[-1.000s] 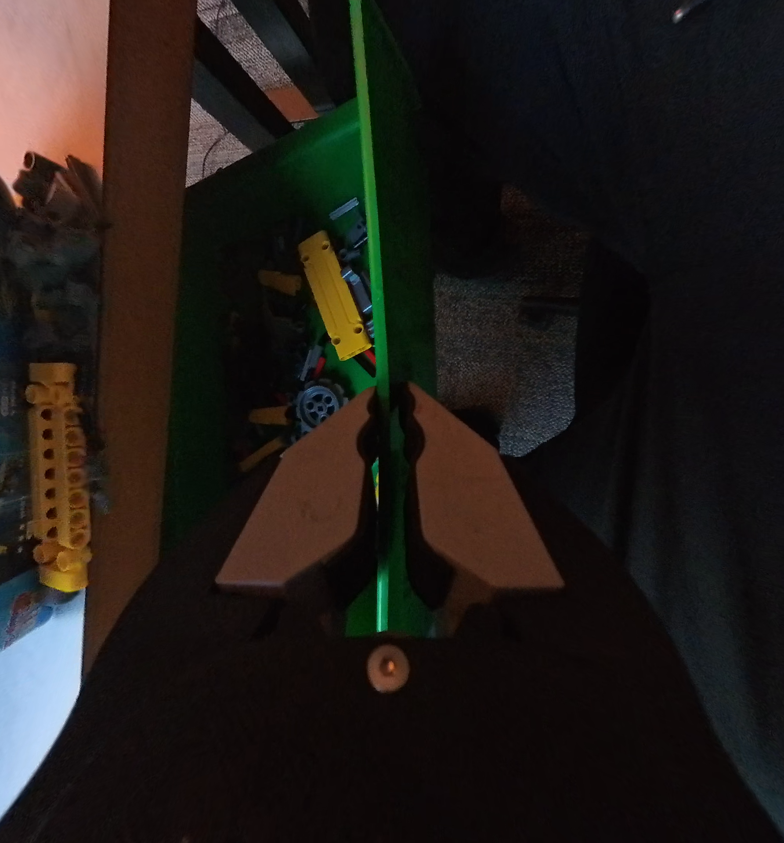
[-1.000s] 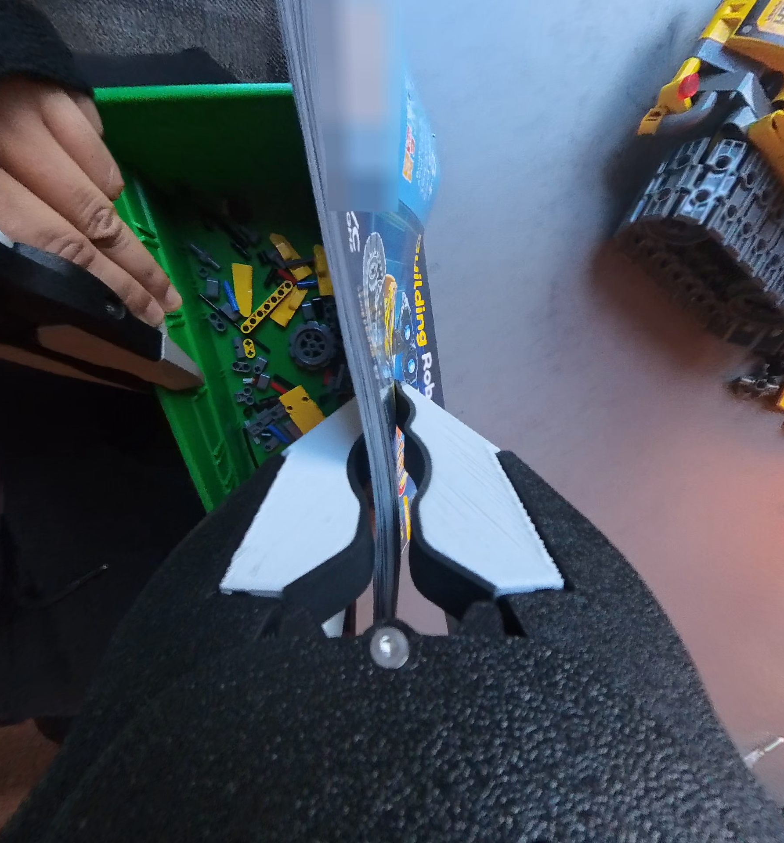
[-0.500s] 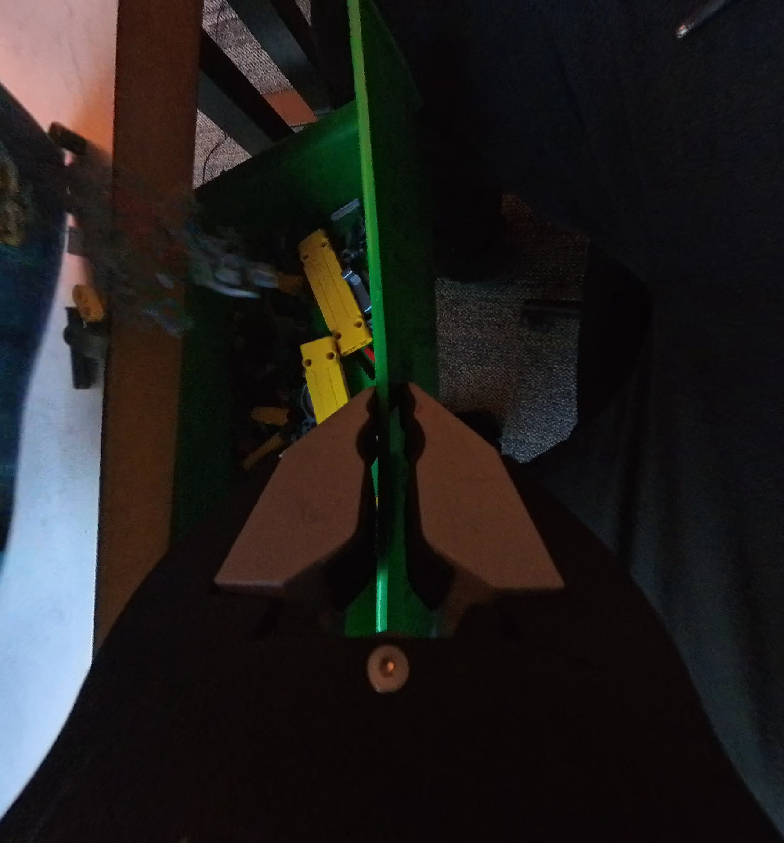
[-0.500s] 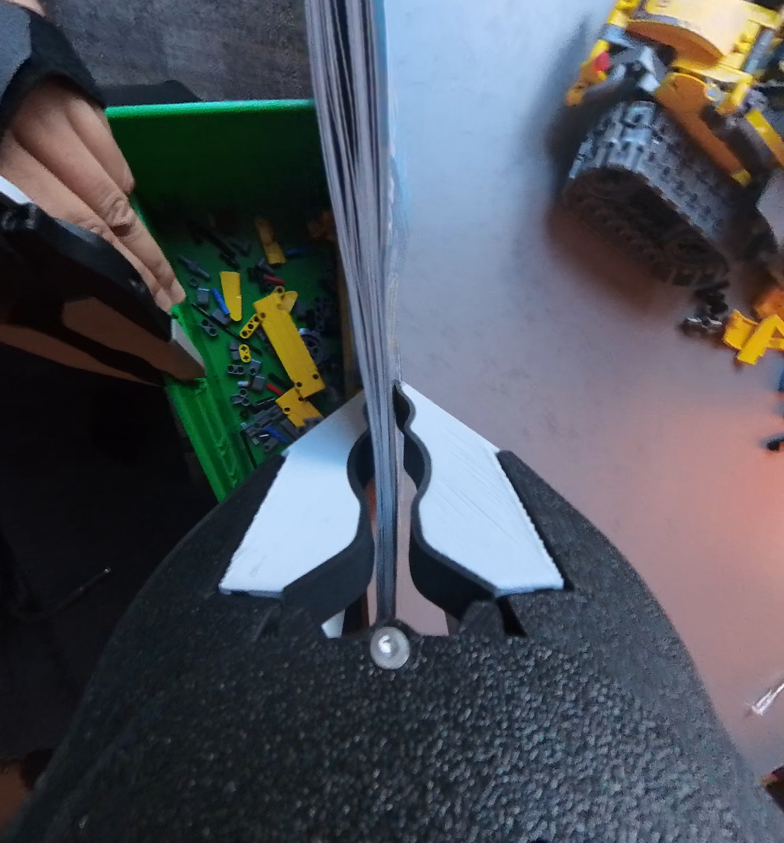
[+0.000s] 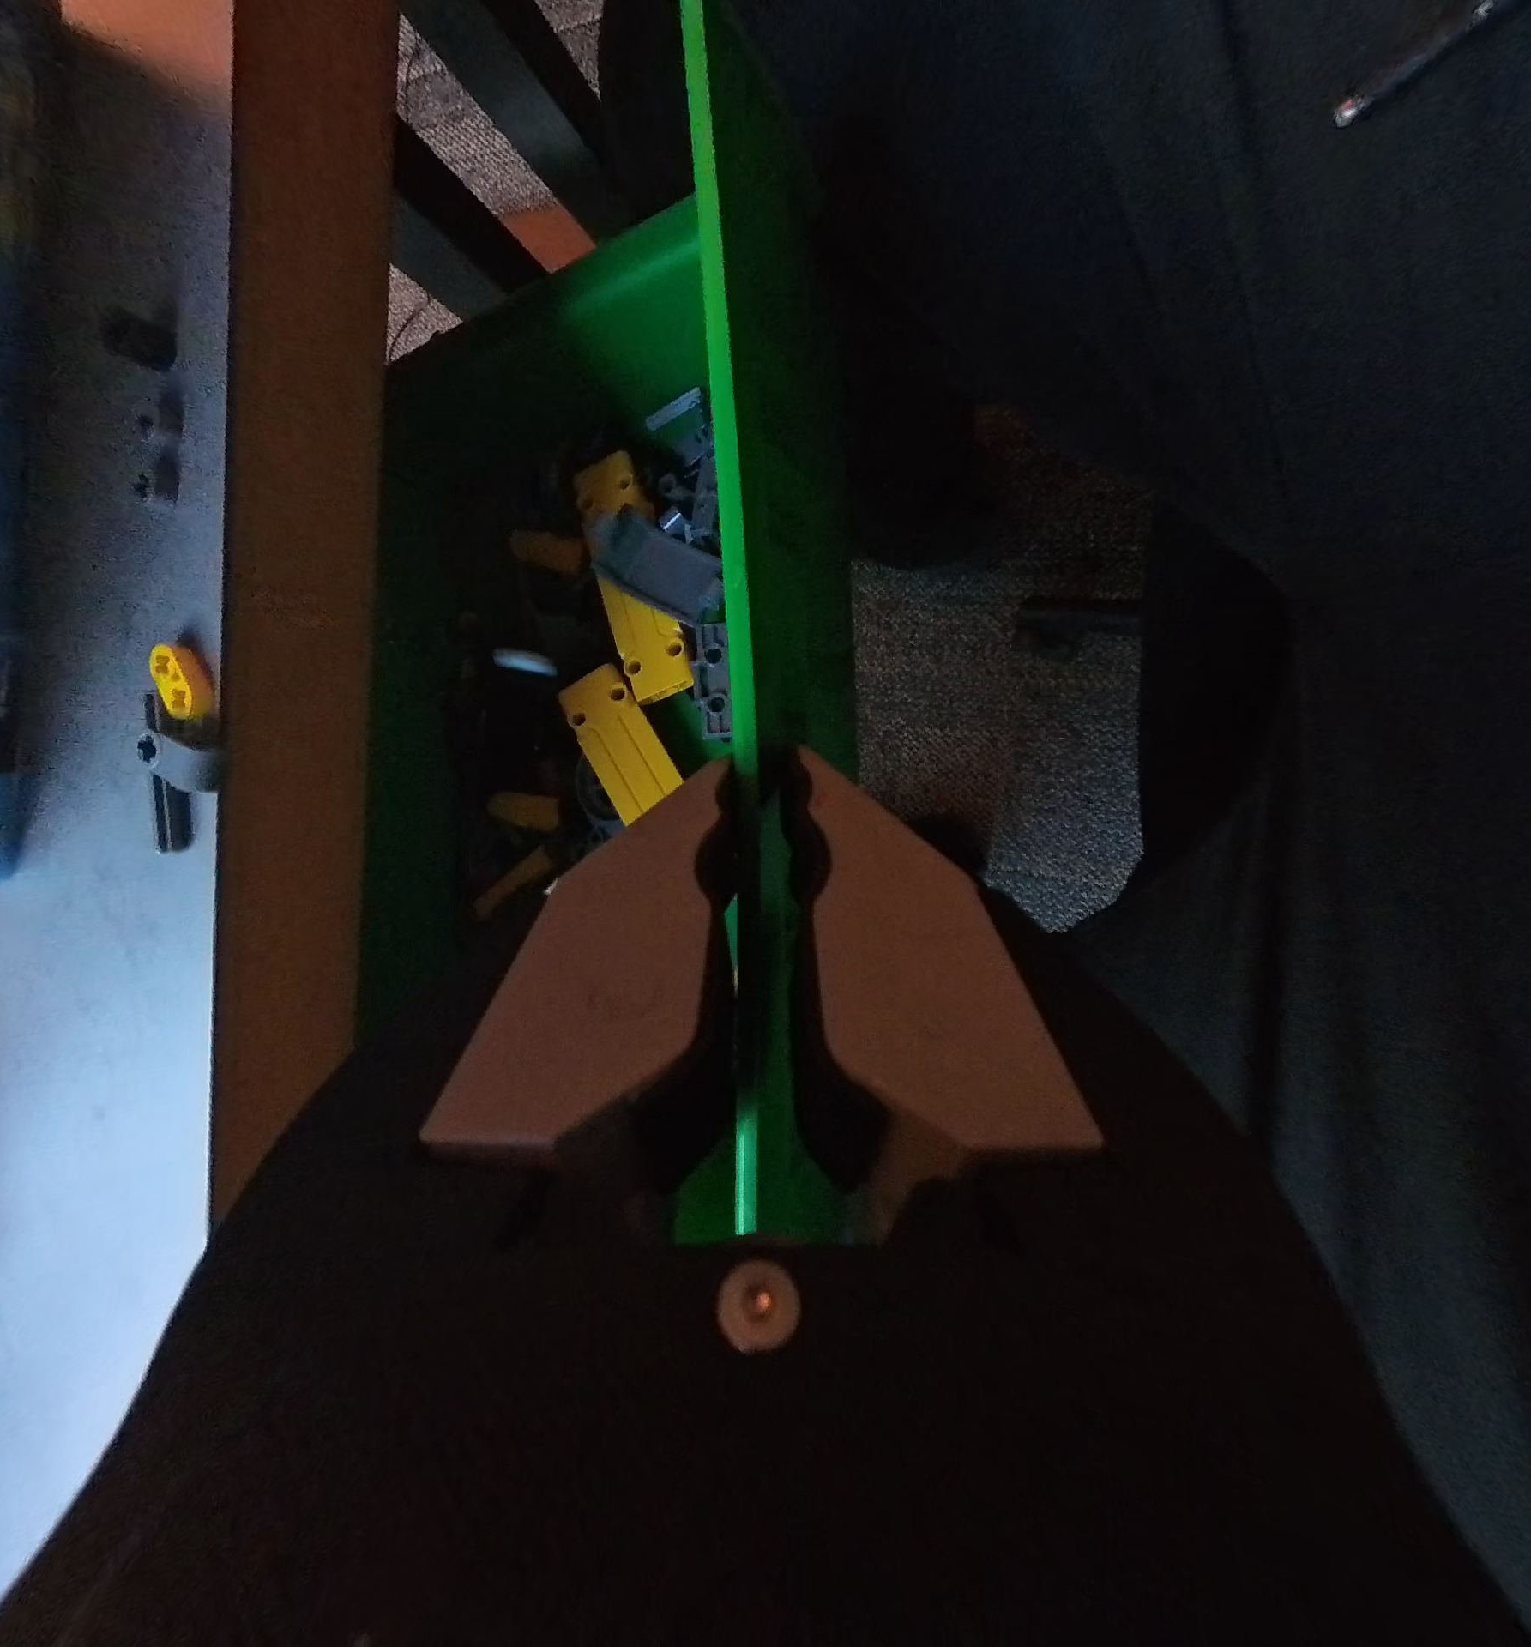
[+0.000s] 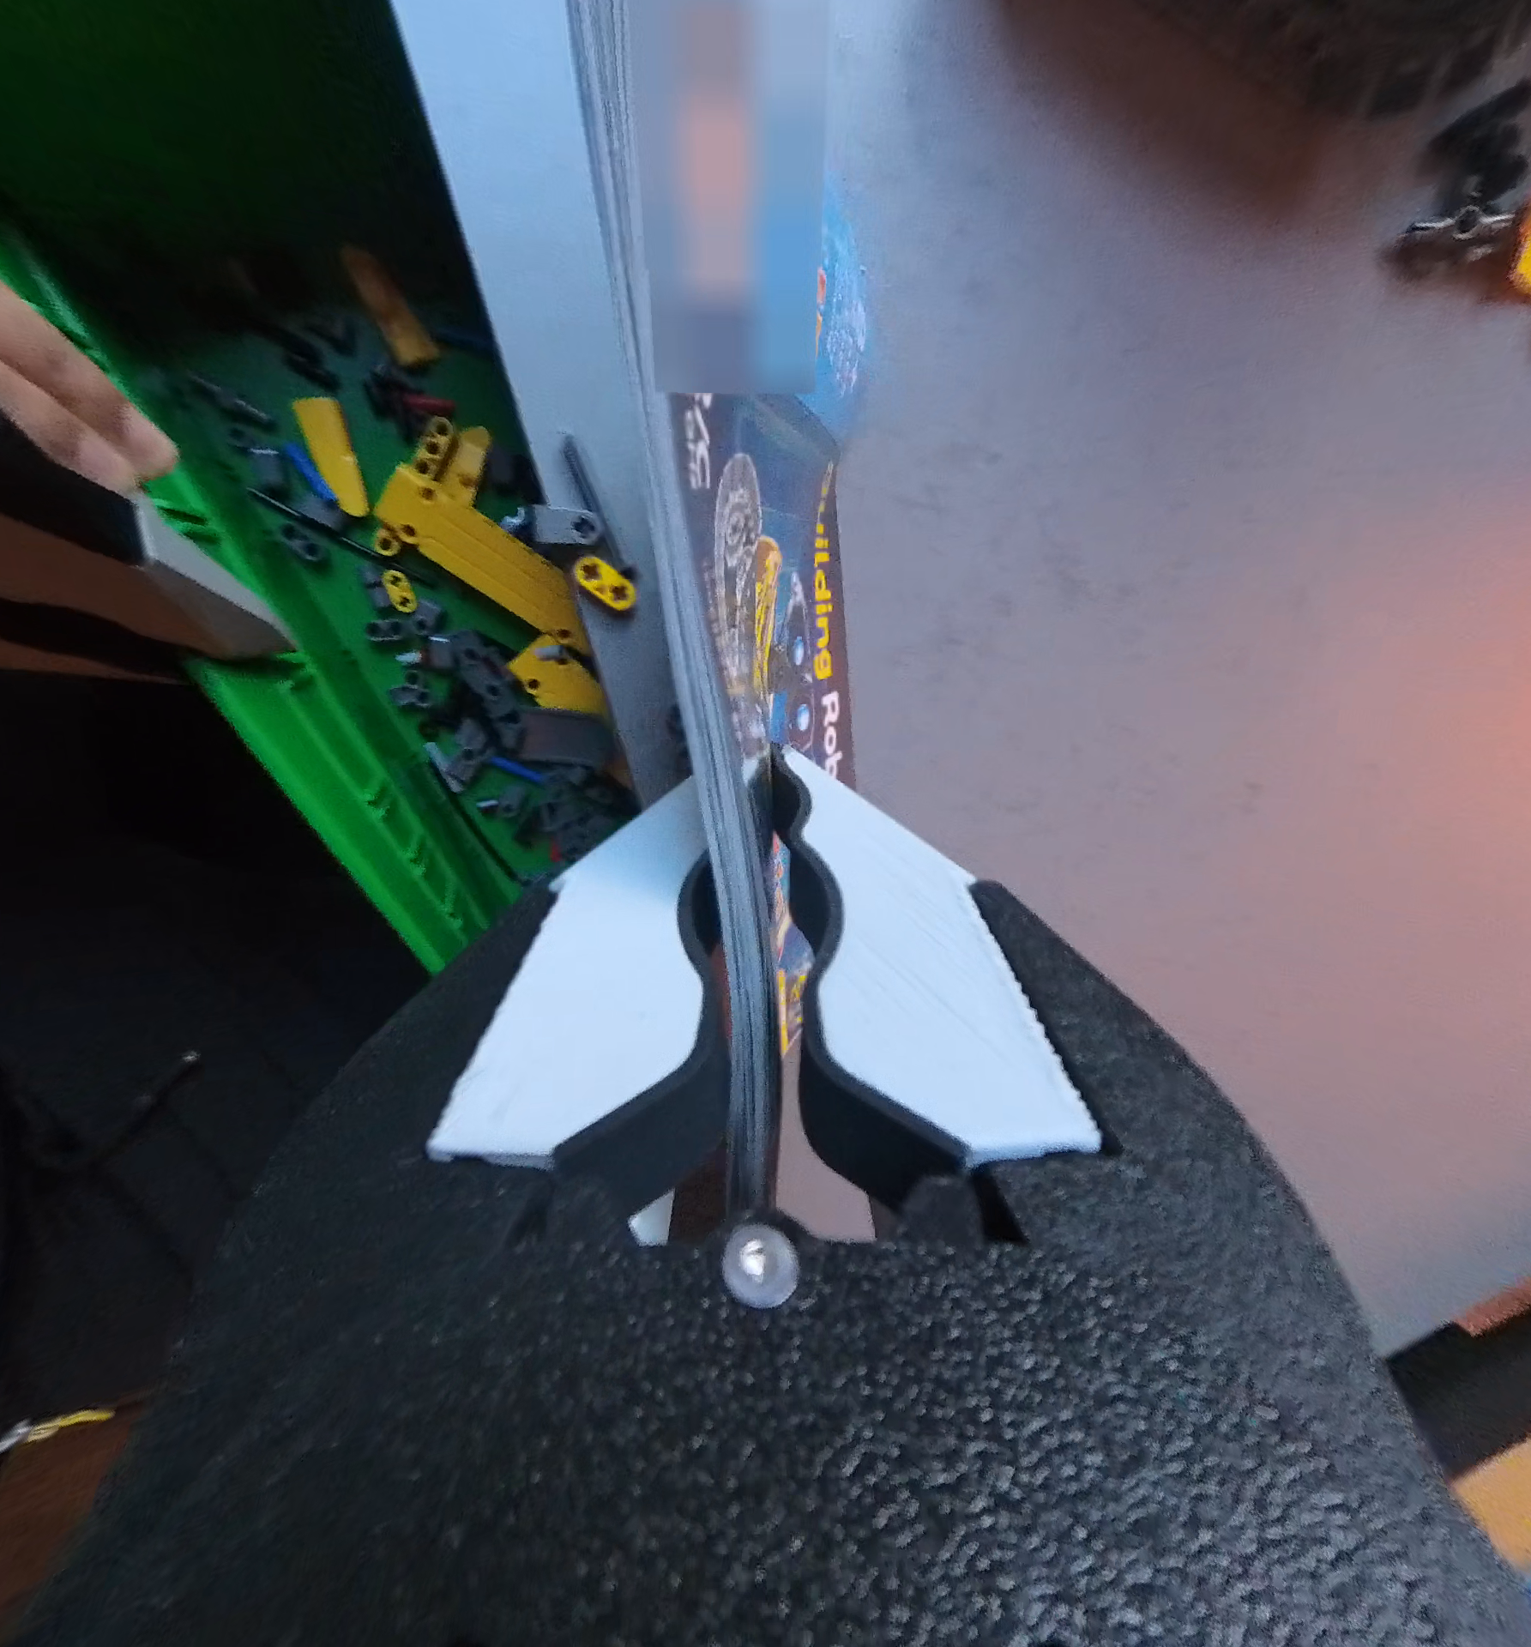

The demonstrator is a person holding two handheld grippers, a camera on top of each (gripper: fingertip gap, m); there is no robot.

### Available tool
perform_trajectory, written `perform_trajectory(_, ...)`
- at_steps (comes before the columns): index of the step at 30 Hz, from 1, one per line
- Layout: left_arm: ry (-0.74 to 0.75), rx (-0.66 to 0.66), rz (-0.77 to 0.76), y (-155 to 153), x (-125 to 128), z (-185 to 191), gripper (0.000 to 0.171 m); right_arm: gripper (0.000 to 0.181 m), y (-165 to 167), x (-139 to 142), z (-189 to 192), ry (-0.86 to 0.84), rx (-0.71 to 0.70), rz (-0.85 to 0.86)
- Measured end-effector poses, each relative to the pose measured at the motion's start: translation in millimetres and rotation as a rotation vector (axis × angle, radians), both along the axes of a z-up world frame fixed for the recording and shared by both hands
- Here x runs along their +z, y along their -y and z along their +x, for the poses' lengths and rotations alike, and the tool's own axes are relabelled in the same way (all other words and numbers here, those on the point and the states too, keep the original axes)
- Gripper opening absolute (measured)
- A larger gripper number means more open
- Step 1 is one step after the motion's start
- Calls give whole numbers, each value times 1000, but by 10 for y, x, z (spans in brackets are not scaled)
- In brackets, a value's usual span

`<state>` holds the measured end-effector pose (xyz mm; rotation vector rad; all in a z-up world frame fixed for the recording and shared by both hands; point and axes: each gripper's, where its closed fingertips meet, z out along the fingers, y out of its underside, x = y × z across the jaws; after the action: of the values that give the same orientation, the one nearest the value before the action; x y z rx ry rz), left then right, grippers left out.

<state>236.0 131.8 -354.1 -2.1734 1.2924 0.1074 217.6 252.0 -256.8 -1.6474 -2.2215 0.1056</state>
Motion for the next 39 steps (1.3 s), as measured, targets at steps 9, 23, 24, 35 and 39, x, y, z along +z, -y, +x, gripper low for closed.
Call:
perform_trajectory(9,3,5,10,-19,38,5,6,0,453,4,-17,-22,27,-84)
perform_trajectory(23,18,14,19,34,44,8,5,0,443,331,57,-148,24,-94)
perform_trajectory(24,19,14,20,46,42,1,5,0,333,400,76,-169,3,-88)
perform_trajectory(35,15,25,31,23,-103,-102,6,0,-1995,573,156,-216,-292,190)
perform_trajectory(39,24,27,25,27,-163,-119,5,0,-2993,443,-10,-157,-391,293)
